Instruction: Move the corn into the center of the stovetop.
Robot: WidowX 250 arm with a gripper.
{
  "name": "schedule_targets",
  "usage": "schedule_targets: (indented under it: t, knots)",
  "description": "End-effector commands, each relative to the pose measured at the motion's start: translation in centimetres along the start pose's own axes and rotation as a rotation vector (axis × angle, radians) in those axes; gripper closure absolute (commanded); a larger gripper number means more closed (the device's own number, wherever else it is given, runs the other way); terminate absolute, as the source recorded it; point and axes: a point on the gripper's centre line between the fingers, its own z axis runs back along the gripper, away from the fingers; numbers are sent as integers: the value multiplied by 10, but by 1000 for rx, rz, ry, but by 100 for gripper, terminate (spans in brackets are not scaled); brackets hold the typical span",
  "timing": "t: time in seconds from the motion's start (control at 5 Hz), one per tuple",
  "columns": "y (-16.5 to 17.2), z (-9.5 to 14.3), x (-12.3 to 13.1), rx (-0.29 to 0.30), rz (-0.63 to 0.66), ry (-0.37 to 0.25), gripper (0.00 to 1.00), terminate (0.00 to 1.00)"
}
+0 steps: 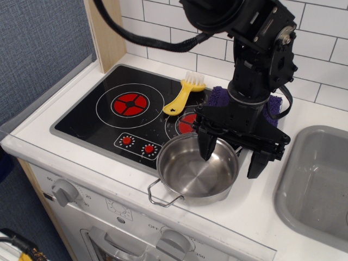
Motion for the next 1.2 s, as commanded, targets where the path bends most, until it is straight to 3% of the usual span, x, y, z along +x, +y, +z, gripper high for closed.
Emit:
schedule_targets:
  t: [0.0,0.2,0.6,1.0]
  knots:
    - [0,0,0,0,0,0,0,0]
    - [2,10,13,-10,1,-21,0,0]
    - [5,49,72,-17,49,-135,0,0]
    - [-3,13,126,25,44,-44,0,0]
